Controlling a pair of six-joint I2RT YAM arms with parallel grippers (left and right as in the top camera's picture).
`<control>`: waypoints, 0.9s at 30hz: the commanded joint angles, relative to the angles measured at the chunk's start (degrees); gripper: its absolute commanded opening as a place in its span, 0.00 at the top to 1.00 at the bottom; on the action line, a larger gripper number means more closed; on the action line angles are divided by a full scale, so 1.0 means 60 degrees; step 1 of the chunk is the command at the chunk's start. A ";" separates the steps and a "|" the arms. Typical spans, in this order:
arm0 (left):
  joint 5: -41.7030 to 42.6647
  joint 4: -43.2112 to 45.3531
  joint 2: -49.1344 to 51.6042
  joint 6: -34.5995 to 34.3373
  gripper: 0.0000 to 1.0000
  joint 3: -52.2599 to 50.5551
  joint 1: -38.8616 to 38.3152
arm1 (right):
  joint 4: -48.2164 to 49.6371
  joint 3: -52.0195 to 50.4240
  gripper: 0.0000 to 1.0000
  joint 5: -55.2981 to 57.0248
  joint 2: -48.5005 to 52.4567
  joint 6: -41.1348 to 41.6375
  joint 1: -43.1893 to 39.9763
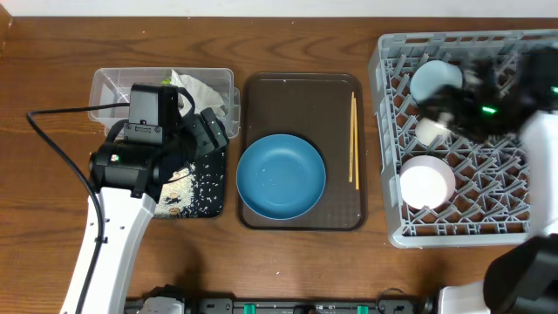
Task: Sort waste into correct bins and load items into the dishwasher rack
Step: 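Move the right gripper left and grasp the wooden chopsticks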
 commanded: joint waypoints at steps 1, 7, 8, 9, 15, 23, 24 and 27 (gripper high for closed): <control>-0.0055 -0.0025 0.0036 0.0069 0.10 0.0208 0.0047 | 0.0186 0.0146 0.01 0.2612 -0.0175 0.0929 0.1785; -0.0055 -0.0022 0.0036 0.0069 0.10 0.0208 0.0047 | 0.0455 0.0044 0.01 0.5461 0.0029 0.2160 0.4652; -0.0055 -0.0022 0.0036 0.0069 0.10 0.0208 0.0047 | 0.0459 0.0040 0.01 0.5748 0.0091 0.2401 0.4958; -0.0055 -0.0022 0.0036 0.0069 0.10 0.0208 0.0047 | 0.0470 0.0040 0.01 0.6033 0.0171 0.2652 0.5278; -0.0055 -0.0022 0.0036 0.0069 0.10 0.0208 0.0047 | 0.0903 0.0036 0.01 0.6335 0.0637 0.3053 0.6393; -0.0055 -0.0022 0.0036 0.0069 0.10 0.0208 0.0047 | 0.1144 0.0036 0.69 0.6364 0.1519 0.4390 0.6546; -0.0055 -0.0022 0.0036 0.0069 0.10 0.0208 0.0047 | 0.1188 0.0036 0.78 0.6364 0.1683 0.4503 0.6546; -0.0055 -0.0022 0.0036 0.0069 0.10 0.0208 0.0047 | 0.1366 0.0036 0.87 0.6364 0.2211 0.4543 0.6546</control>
